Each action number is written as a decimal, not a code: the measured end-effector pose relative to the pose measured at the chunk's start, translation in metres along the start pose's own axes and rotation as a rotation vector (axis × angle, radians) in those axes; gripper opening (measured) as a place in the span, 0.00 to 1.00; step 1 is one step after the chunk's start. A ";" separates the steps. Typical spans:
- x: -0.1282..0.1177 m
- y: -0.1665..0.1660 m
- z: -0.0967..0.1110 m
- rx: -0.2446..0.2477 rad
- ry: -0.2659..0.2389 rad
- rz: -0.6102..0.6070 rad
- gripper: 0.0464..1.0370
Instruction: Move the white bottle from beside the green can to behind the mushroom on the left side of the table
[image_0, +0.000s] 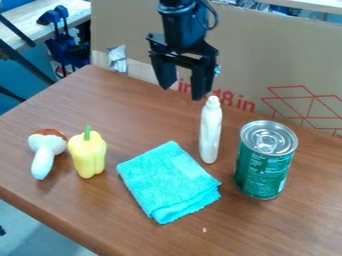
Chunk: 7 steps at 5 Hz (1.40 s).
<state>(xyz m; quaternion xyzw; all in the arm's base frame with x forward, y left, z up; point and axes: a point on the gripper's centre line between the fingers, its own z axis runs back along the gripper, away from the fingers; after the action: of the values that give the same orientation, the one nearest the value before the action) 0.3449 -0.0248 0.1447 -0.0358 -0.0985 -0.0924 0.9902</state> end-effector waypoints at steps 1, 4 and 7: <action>0.005 -0.007 -0.007 -0.015 0.010 -0.008 0.96; 0.022 -0.007 -0.029 -0.025 0.042 -0.006 0.96; 0.029 -0.012 -0.033 -0.024 0.034 0.011 0.64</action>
<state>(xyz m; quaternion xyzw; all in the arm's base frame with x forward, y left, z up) 0.3771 -0.0441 0.1194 -0.0468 -0.0802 -0.0887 0.9917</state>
